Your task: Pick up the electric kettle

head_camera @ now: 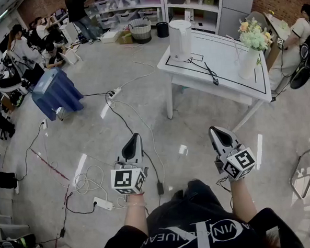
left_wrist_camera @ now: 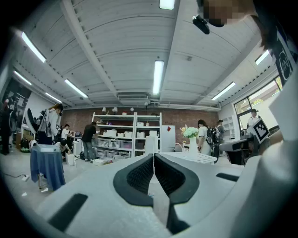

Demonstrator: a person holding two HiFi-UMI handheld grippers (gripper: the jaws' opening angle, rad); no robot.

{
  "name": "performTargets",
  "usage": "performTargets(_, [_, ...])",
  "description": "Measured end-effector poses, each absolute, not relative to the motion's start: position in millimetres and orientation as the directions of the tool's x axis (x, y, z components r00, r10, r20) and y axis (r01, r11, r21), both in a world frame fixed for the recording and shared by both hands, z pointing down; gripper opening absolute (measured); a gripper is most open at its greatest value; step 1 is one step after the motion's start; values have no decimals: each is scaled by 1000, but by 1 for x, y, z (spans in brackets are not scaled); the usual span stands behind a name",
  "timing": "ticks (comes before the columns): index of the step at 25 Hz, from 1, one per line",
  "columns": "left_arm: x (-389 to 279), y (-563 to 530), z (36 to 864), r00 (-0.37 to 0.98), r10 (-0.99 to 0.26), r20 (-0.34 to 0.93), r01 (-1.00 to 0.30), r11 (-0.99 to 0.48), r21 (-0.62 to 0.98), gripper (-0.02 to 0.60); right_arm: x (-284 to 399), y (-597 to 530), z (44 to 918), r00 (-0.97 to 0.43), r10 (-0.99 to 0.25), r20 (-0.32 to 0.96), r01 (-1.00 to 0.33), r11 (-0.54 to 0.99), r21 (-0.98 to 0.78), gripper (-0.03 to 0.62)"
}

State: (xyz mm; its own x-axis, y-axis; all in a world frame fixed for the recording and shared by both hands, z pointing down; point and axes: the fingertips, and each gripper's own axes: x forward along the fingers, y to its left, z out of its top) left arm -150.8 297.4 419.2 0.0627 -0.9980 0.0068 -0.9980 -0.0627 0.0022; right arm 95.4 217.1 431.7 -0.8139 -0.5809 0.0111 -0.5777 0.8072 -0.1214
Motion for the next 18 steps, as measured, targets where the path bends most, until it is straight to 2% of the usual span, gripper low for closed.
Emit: performTargets(18, [-154, 295, 419, 75, -997, -7, -996, -75, 57, 14, 95, 222, 431, -808, -589, 3, -585, 803, -116, -2])
